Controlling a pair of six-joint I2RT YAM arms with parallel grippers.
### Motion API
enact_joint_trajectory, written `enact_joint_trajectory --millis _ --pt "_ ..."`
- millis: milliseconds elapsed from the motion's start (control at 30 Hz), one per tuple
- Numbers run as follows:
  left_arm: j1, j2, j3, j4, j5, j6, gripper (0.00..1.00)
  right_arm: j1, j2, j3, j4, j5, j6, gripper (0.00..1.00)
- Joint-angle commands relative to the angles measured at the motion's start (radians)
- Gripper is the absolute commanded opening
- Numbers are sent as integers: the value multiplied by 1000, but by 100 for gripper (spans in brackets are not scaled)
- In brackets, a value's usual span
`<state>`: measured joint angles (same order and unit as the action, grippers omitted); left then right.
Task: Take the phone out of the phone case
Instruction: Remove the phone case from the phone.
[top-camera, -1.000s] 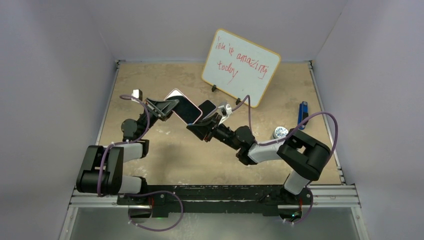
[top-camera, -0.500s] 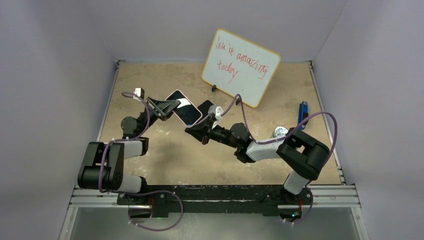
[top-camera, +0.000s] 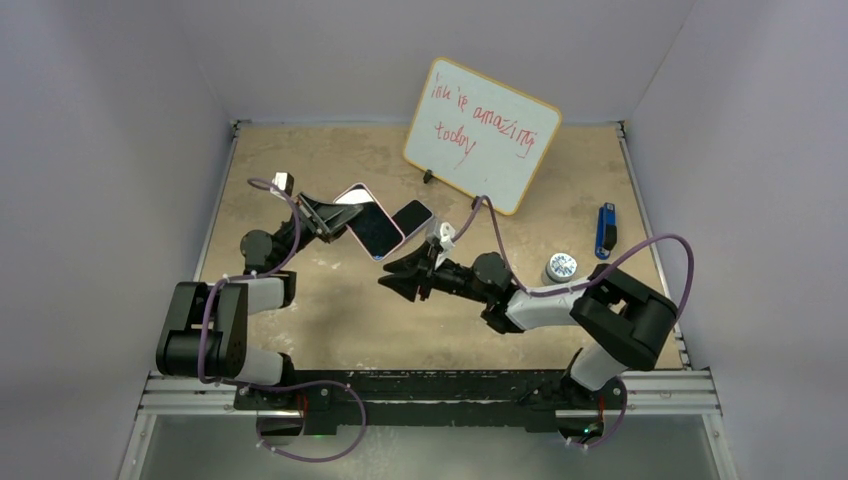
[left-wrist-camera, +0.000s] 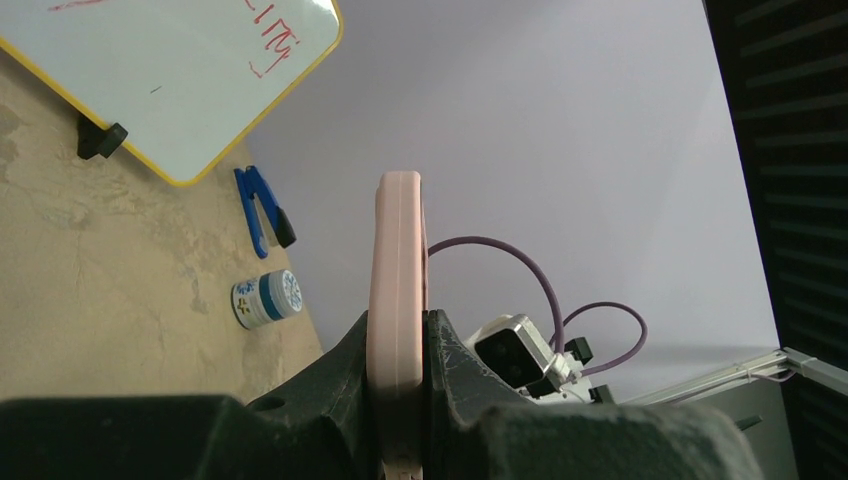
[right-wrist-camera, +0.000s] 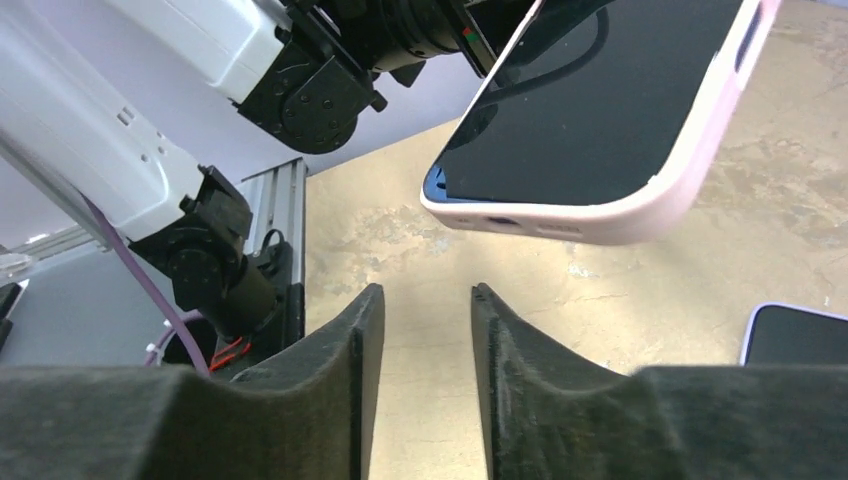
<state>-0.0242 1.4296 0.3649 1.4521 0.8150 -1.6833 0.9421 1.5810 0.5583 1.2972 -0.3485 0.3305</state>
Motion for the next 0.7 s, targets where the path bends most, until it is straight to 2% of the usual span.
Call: enact_joint_trajectory --millis 0,67,167,400,667 --pt "9 -3 39 257 5 -10 0 -3 -14 -35 200 24 107 46" --pt "10 -3 39 259 3 -10 0 -4 12 -21 246 25 146 56" --pt "9 -4 37 262 0 -15 0 -3 48 -6 322 42 187 61" --pt "-7 3 12 290 -34 -52 0 -3 92 27 390 91 205 61" --pt "-104 -8 -25 275 -145 -46 0 -3 73 41 395 90 195 59"
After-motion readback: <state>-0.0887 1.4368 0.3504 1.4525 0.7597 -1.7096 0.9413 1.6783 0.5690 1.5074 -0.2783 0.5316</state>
